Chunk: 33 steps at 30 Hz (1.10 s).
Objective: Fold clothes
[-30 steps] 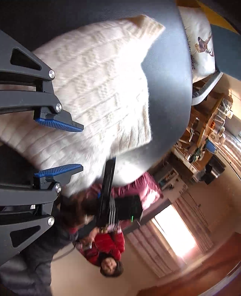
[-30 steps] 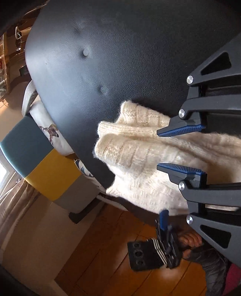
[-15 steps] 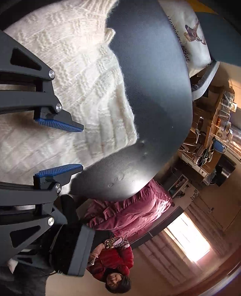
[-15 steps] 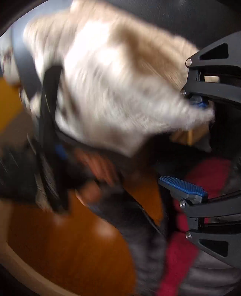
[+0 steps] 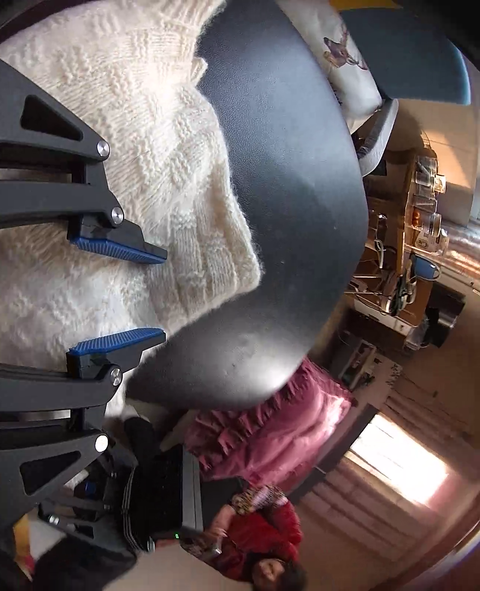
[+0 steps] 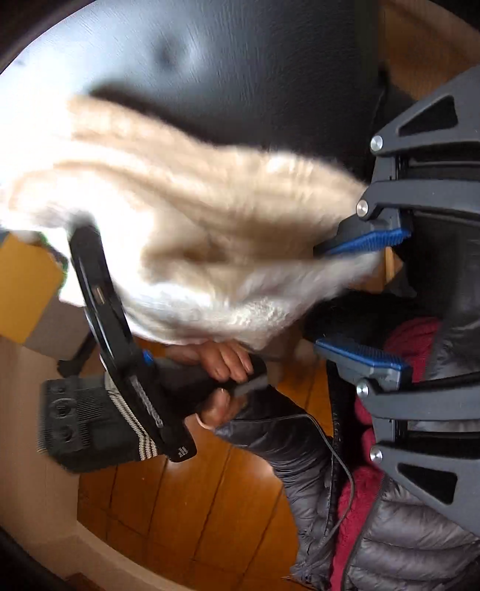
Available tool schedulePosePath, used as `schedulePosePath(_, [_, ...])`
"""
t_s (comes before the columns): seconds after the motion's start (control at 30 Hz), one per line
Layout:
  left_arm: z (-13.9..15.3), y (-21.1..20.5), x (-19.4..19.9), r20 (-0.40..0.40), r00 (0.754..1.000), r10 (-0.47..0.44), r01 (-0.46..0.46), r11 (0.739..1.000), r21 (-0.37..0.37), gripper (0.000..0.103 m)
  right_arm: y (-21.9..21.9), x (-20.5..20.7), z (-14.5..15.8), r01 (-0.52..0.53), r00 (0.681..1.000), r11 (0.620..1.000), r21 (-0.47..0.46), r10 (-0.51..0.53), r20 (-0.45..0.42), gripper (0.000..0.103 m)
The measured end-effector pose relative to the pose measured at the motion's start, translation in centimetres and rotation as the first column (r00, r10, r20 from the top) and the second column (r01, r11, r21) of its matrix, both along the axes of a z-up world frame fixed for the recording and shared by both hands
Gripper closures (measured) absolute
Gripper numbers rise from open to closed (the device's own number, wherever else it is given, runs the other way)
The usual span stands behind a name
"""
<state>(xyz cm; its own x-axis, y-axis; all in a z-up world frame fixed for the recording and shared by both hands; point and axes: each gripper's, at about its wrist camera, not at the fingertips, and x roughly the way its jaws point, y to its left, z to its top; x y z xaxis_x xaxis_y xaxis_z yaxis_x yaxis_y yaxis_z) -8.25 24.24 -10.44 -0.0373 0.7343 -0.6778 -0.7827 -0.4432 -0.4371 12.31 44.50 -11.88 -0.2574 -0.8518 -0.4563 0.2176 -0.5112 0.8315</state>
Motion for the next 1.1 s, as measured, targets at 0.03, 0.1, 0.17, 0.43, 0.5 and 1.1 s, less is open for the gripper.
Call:
schedulePosePath(0.03, [0.5, -1.1, 0.1, 0.001, 1.0, 0.02, -0.02, 0.999, 0.027, 0.066, 1.1, 0.3, 1.0, 0.059, 0.998, 0.998, 0.017, -0.059, -0.026, 0.058])
schedulePosePath(0.1, [1.4, -3.1, 0.4, 0.0, 0.998, 0.057, -0.056, 0.996, 0.068, 0.066, 2.5, -0.1, 2.8, 0.186, 0.979, 0.981, 0.049, -0.18, -0.098, 0.055])
schedulePosePath(0.17, [1.3, -4.9, 1.4, -0.017, 0.996, 0.083, -0.082, 0.994, 0.065, 0.066, 3.2, -1.1, 4.1, 0.303, 0.944, 0.951, 0.065, -0.29, -0.157, 0.054])
schedulePosePath(0.43, [-1.4, -5.9, 6.1, -0.032, 0.998, 0.051, -0.05, 0.998, 0.039, 0.064, -0.9, -9.3, 2.0, 0.438, 0.899, 0.822, 0.364, -0.402, -0.174, 0.063])
schedulePosePath(0.5, [-3.1, -4.2, 7.7, -0.035, 0.999, -0.028, 0.027, 1.0, -0.014, 0.057, -1.8, -9.7, 1.0, 0.396, 0.916, 0.709, 0.583, -0.345, -0.203, 0.067])
schedulePosePath(1.1, [-1.5, -10.0, 6.8, -0.024, 0.986, 0.167, -0.164, 0.98, 0.109, 0.046, -9.5, -5.6, 7.3, 0.218, 0.943, 0.842, 0.494, -0.05, -0.33, 0.061])
